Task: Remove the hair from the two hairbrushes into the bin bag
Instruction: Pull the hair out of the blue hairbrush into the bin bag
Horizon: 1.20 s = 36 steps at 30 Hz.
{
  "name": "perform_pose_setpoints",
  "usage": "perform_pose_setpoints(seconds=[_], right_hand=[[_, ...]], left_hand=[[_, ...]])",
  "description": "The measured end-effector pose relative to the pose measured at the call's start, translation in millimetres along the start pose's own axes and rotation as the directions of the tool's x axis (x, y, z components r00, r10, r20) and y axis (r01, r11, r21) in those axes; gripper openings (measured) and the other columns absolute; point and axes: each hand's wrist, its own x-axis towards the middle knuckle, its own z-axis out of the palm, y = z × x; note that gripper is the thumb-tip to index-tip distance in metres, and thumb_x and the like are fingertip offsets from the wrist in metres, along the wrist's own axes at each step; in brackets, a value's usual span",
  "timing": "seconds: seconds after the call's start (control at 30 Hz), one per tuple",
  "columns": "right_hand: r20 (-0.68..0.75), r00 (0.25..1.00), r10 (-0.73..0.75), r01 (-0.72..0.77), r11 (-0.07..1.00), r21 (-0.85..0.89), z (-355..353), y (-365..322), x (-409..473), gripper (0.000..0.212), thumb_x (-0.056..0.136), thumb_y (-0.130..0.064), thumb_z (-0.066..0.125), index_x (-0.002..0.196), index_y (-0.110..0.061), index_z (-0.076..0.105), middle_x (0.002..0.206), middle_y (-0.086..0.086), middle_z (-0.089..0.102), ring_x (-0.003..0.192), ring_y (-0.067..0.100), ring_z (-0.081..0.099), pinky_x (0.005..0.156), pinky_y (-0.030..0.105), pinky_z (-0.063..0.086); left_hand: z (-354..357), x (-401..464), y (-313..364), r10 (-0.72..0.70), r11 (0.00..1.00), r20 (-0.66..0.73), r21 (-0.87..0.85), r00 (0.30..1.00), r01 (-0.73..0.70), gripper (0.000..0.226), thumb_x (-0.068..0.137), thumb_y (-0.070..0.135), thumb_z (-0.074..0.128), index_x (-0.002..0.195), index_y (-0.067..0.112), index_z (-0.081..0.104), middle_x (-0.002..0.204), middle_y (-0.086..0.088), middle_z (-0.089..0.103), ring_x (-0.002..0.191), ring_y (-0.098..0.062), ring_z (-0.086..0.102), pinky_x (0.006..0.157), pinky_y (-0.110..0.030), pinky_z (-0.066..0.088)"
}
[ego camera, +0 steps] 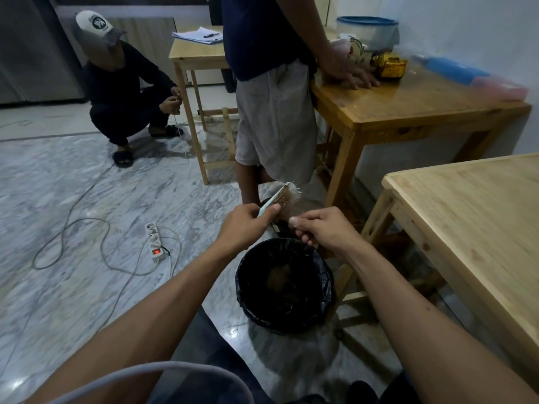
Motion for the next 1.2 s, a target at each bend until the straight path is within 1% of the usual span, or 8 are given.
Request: perform_pose_setpoints(seconds=[0.1,0.2,0.47,0.63,0.73,0.93,1.07,1.2], right_hand=[[-0.088,0.996,0.034,-0.037,0.999,-0.033,-13,-2,-1,0.016,0.095,-0.016,0.072,0.096,-0.003,0.080,0.076,0.009,0.069,0.059,0.011,0.056,0.055,0.019,0.047],[-0.125,0.991,0.055,-0.063,0.996,-0.063,-30,3,-2,0.013,0.095,-0.021,0.073,0.089,-0.013,0.081,0.075,0.005,0.073,0.060,0.009,0.060,0.057,0.022,0.050],[0.061,0.988,0.144,-0.121,0.950,-0.287,-2,-2,1,0.062,0.098,-0.009,0.060,0.157,-0.015,0.041,0.139,0.012,0.058,0.091,0.021,0.075,0.063,0.027,0.059],[-0.008,0.995,0.102,-0.101,0.964,-0.244,1,-10,5,0.080,0.094,-0.025,0.064,0.163,-0.022,0.024,0.125,0.008,0.058,0.087,0.023,0.076,0.057,0.027,0.055],[0.106,0.994,0.042,-0.029,0.992,-0.120,0,-9,5,0.075,0.096,-0.035,0.069,0.159,-0.015,0.033,0.138,0.006,0.061,0.082,0.017,0.074,0.055,0.021,0.052],[-0.067,0.997,-0.029,0.030,0.999,0.021,3,2,8,0.019,0.097,-0.020,0.070,0.095,-0.004,0.080,0.072,0.004,0.067,0.061,0.011,0.058,0.055,0.018,0.049],[-0.150,0.989,0.001,-0.004,1.000,-0.024,-12,4,7,0.016,0.096,-0.020,0.071,0.088,-0.009,0.080,0.073,0.006,0.069,0.065,0.014,0.059,0.059,0.021,0.049],[-0.109,0.994,0.006,-0.014,0.997,-0.074,-13,8,8,0.017,0.098,-0.021,0.068,0.098,-0.008,0.080,0.086,0.009,0.073,0.069,0.014,0.064,0.064,0.024,0.054]], left_hand=[[-18,11,-29,-0.291,0.911,-0.071,-0.326,0.954,0.254,0.053,0.094,0.060,0.057,0.090,0.008,0.059,0.065,-0.009,0.045,0.045,-0.018,0.038,0.045,-0.028,0.029],[-41,14,-59,-0.409,0.879,-0.148,-0.328,0.900,0.346,0.051,0.097,0.056,0.055,0.084,0.007,0.052,0.064,-0.009,0.044,0.047,-0.020,0.037,0.048,-0.030,0.029],[-25,3,-41,-0.108,0.991,-0.112,-0.097,0.988,0.097,0.063,0.088,0.073,0.052,0.090,0.010,0.063,0.063,-0.009,0.045,0.048,-0.021,0.043,0.048,-0.035,0.035],[-19,-8,-12,0.105,0.990,-0.112,0.105,0.988,-0.093,0.050,0.095,0.061,0.054,0.060,0.026,0.045,0.053,0.003,0.041,0.051,-0.016,0.043,0.053,-0.035,0.030],[-14,-9,-4,0.172,0.980,-0.092,0.121,0.981,-0.160,0.052,0.094,0.061,0.055,0.062,0.021,0.050,0.052,0.005,0.043,0.051,-0.014,0.045,0.054,-0.036,0.032],[-16,-1,-15,0.081,0.993,-0.121,0.089,0.989,-0.071,0.056,0.093,0.065,0.054,0.061,0.019,0.044,0.052,0.003,0.042,0.049,-0.017,0.043,0.053,-0.034,0.032],[-35,9,-50,-0.245,0.964,-0.227,-0.159,0.943,0.212,0.068,0.087,0.073,0.049,0.087,0.006,0.062,0.066,-0.013,0.053,0.051,-0.029,0.051,0.050,-0.033,0.037],[-39,3,-59,-0.205,0.978,-0.229,-0.086,0.952,0.190,0.065,0.086,0.075,0.048,0.079,0.010,0.053,0.068,-0.017,0.051,0.054,-0.030,0.050,0.055,-0.038,0.035]])
